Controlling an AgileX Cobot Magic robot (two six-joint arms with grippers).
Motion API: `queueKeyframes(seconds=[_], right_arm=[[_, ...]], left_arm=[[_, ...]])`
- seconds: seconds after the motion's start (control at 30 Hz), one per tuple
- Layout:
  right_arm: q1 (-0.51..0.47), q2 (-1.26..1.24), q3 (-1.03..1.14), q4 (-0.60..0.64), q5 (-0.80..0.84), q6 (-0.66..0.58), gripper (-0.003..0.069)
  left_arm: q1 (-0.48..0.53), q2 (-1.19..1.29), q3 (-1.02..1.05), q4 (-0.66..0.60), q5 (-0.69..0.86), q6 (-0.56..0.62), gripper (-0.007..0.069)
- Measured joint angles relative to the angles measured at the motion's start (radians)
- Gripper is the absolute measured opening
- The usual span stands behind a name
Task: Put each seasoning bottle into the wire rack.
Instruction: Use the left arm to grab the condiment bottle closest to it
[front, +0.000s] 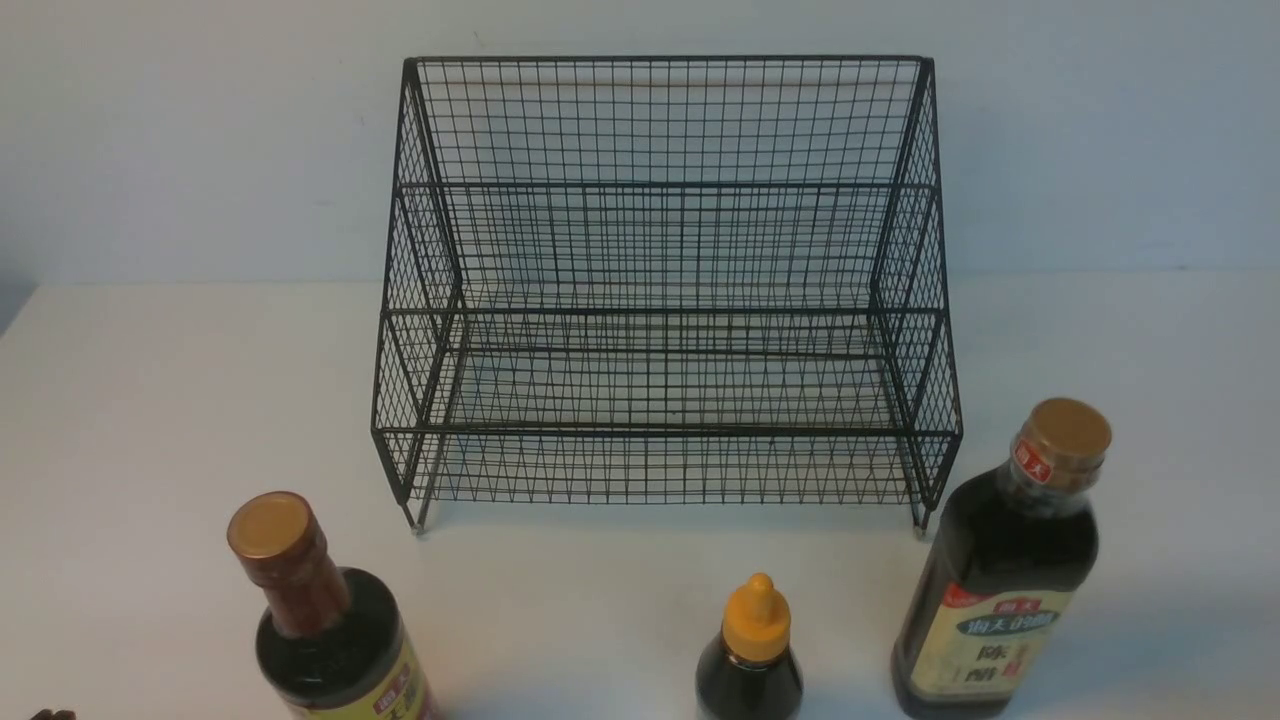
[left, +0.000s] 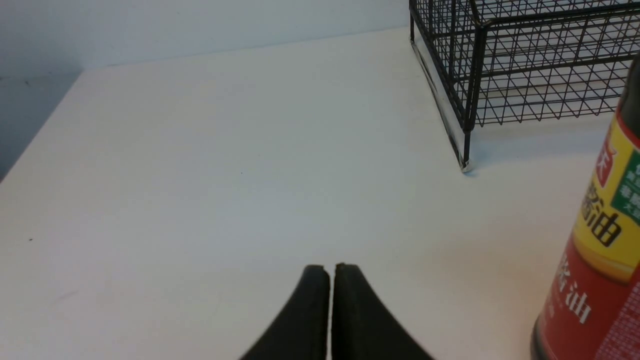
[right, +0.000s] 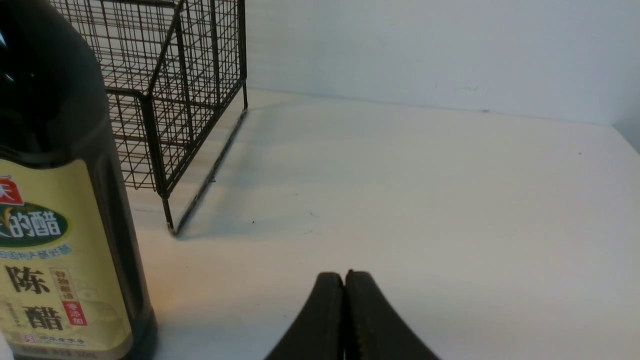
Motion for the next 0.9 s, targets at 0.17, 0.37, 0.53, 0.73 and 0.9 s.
queueKeyframes(seconds=[0.17,0.37,0.53,0.73,0.9], right_arm=[[0.000,0.000,0.000,0.000,0.000,0.000,-0.0015],[0.000,0.000,0.000,0.000,0.000,0.000,-0.0015],[0.000,0.000,0.000,0.000,0.000,0.000,-0.0015],[0.000,0.000,0.000,0.000,0.000,0.000,-0.0015],[0.000,0.000,0.000,0.000,0.000,0.000,-0.0015]], left_arm=[[0.000,0.000,0.000,0.000,0.000,0.000,-0.0004],[0.000,0.000,0.000,-0.261,0.006,-0.149,-0.0004],[0.000,0.000,0.000,-0.659,0.009,-0.334,-0.0004],[0.000,0.000,0.000,-0.919,-0.063,-0.351,-0.0004],[0.000,0.000,0.000,-0.992,-0.190,-0.351,-0.0004]])
